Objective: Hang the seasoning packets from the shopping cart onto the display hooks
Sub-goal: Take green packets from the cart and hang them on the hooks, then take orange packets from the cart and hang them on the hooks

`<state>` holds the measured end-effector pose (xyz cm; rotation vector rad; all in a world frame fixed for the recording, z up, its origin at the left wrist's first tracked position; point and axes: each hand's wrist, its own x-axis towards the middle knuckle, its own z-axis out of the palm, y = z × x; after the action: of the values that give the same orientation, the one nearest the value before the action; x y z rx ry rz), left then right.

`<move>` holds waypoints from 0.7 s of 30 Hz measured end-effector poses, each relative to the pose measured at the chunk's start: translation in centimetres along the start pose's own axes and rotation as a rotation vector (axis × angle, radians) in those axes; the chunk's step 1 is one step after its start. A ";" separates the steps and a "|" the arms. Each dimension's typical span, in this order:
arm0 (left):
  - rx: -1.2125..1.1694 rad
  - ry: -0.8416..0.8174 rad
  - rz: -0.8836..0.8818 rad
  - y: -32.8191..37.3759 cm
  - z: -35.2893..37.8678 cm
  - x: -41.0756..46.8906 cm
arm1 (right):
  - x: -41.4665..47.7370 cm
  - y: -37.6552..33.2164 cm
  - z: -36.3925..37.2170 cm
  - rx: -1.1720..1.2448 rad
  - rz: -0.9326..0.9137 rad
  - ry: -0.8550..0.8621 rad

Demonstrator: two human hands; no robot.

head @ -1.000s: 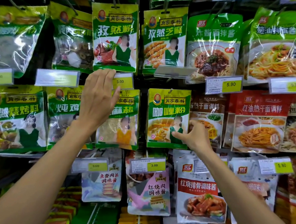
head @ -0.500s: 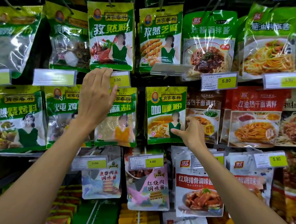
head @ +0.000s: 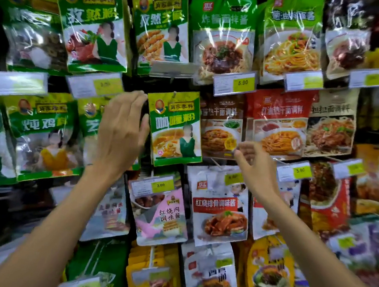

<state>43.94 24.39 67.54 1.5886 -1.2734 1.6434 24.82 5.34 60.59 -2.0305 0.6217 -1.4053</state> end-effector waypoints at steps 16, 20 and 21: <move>-1.273 -1.269 -0.516 44.1 4.2 -26.8 | -37.4 21.4 -20.7 -0.308 0.934 0.350; -1.322 -1.466 -0.296 50.1 5.3 -31.1 | -43.8 24.3 -22.4 -0.357 1.172 0.538; -1.340 -1.529 -0.252 51.4 5.5 -32.3 | -45.3 24.9 -22.5 -0.379 1.211 0.576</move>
<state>7.77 5.48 22.29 1.6421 -1.8941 -0.9606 -12.66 13.01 19.22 -0.9599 2.0300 -1.0559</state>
